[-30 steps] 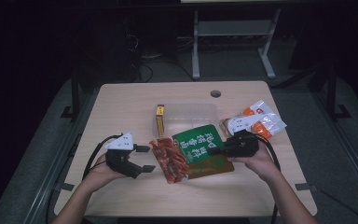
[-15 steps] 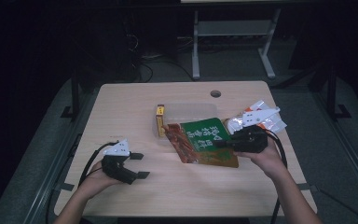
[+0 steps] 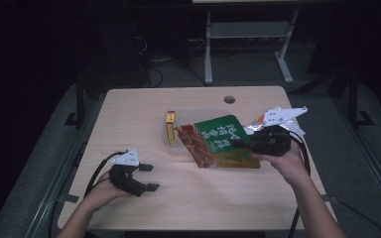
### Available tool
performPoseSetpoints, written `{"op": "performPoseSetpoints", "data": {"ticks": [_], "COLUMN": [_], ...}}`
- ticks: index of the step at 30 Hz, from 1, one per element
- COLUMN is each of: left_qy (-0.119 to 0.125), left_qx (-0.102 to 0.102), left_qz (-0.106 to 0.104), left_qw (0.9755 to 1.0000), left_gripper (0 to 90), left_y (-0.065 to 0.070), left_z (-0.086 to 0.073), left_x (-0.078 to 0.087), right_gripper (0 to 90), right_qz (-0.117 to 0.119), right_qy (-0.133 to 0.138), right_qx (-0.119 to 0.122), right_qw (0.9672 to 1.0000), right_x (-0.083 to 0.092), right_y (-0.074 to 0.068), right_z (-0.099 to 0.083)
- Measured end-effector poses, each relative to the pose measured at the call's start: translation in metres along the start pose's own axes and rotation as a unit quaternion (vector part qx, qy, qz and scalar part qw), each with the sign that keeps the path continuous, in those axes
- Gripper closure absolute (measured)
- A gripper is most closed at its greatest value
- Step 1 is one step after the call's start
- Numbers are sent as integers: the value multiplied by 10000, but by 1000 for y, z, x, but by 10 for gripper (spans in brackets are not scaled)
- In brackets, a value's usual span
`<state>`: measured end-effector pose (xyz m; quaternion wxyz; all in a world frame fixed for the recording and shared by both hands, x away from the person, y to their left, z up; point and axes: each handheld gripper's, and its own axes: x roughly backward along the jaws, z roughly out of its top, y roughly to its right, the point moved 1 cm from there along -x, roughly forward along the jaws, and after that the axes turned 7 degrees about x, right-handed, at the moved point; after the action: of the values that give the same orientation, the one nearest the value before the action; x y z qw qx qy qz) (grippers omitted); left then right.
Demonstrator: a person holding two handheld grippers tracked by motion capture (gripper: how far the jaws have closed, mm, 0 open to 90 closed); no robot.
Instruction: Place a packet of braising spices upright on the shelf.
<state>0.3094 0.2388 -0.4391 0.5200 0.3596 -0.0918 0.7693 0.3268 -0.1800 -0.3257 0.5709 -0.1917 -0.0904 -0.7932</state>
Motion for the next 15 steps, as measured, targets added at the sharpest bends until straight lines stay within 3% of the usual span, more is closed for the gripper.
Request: {"op": "performPoseSetpoints", "data": {"ticks": [4, 15], "left_qy": [50, -263], "left_qx": [102, -98], "left_qz": [-12, -81], "left_qw": [9999, 9996], "left_gripper": [222, 217], "left_y": [0, 5], "left_z": [-1, -3], "left_x": [0, -9], "right_gripper": [900, 900], "right_qz": [-92, -454], "right_qy": [34, 105], "right_qx": [-8, -54], "right_qw": [10000, 9989], "right_x": [1, 3], "right_y": [3, 17], "right_z": [5, 27]}}
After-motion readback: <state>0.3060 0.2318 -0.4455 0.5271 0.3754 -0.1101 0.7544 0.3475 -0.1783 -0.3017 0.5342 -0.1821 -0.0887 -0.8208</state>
